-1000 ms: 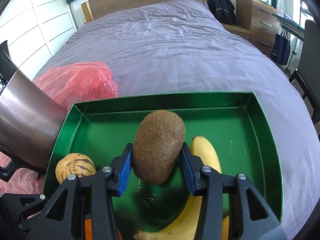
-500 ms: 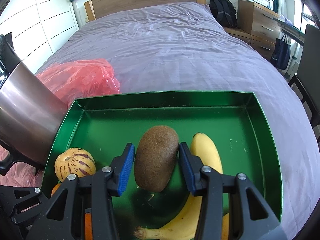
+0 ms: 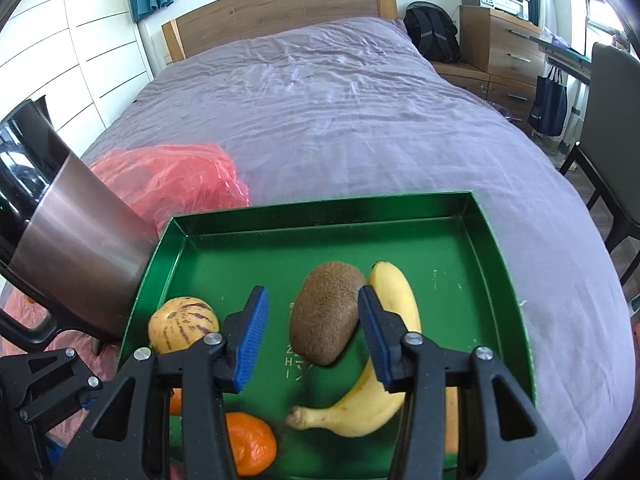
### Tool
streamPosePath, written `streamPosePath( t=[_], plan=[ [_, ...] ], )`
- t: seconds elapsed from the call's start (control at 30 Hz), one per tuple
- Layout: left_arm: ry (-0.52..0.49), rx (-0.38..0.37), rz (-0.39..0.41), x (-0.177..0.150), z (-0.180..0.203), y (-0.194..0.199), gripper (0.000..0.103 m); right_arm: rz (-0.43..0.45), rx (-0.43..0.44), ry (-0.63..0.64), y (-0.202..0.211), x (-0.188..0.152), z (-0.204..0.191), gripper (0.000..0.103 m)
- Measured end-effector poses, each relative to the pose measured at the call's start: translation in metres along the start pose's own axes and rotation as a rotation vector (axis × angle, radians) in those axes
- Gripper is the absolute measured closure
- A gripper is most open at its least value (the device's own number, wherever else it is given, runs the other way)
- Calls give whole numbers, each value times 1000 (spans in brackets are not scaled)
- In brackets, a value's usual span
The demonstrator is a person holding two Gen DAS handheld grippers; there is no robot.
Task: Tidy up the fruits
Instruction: 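Withdraw both open tools up and away from the tray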
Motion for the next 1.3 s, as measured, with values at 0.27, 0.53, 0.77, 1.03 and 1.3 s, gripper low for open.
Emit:
streamPosePath(
  t=[0.27,0.53,0.77,1.03,1.3],
  plan=[
    [15,2,41,-2,0,59,48,32,-19,-3,53,0,-10,51],
    [58,22,68,-10,-6,107,44,34,-9,17,101,-17,-40,49],
    [75,32,61,-33,-11,146,42,22,9,31,133,-42,-69,36],
    [101,91,62,-60,-27,183,38,30,30,35,165,-59,-96,33],
    [137,145,67,-84,-43,215,27,24,53,57,184,-76,-127,32]
  ],
)
Point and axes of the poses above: each gripper's, at about its wrist camera, not at the fingertips, and y roughly against the way its jaws point, z to its right, x to its top, the point moved 8 cm from there along -y, roughly the way its jaws point, and after that the axes turned 9 degrees about z, right-handed, at the moved point
